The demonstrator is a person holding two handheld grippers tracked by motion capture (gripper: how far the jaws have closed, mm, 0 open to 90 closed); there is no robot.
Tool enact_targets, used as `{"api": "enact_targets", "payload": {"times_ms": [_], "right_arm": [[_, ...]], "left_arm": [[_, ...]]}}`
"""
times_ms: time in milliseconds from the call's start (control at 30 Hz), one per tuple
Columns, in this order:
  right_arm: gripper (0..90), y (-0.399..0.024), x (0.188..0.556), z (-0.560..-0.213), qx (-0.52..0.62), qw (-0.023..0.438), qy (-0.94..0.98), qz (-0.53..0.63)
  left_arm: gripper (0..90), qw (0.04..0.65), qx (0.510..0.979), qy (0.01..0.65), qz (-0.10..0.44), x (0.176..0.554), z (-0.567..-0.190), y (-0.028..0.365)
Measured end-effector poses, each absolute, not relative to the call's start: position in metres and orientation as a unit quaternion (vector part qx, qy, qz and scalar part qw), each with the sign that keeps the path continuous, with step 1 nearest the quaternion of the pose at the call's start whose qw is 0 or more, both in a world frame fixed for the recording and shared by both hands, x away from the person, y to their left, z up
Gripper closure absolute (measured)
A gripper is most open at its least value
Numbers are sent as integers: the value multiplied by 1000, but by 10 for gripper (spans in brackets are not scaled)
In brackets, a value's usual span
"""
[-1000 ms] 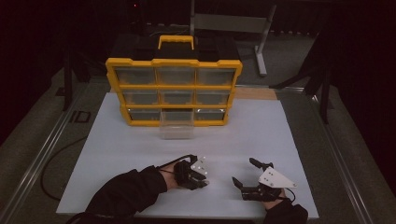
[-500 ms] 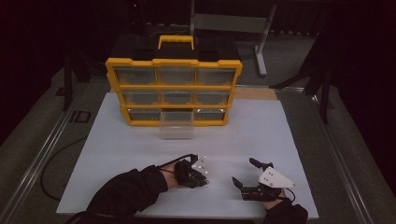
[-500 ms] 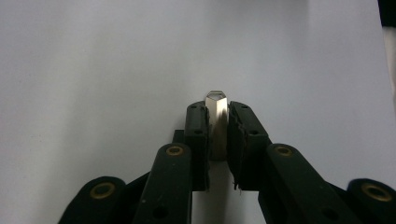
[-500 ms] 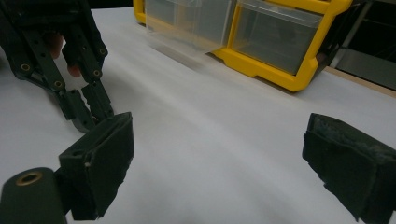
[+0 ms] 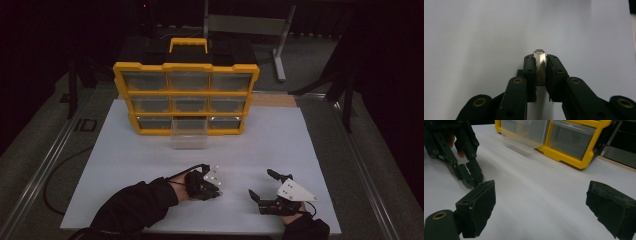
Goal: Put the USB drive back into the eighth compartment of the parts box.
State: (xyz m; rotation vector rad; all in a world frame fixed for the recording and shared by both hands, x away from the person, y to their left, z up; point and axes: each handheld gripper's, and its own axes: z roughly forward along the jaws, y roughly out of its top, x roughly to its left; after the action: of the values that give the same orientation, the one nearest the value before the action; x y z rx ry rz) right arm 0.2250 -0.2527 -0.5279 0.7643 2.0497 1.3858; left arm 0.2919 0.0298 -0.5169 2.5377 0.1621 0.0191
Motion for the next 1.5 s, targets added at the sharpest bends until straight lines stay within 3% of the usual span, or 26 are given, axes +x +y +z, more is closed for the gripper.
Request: {"api": "enact_targets", "payload": {"times_ms": [1067, 1500], "right_arm": [[92, -252, 225, -528, 284, 274, 762, 514], [91, -252, 225, -528, 284, 274, 760, 516]], "left_arm": [[803, 328, 942, 73, 0, 303, -470, 59], [803, 329, 941, 70, 20, 312, -447, 66]]}}
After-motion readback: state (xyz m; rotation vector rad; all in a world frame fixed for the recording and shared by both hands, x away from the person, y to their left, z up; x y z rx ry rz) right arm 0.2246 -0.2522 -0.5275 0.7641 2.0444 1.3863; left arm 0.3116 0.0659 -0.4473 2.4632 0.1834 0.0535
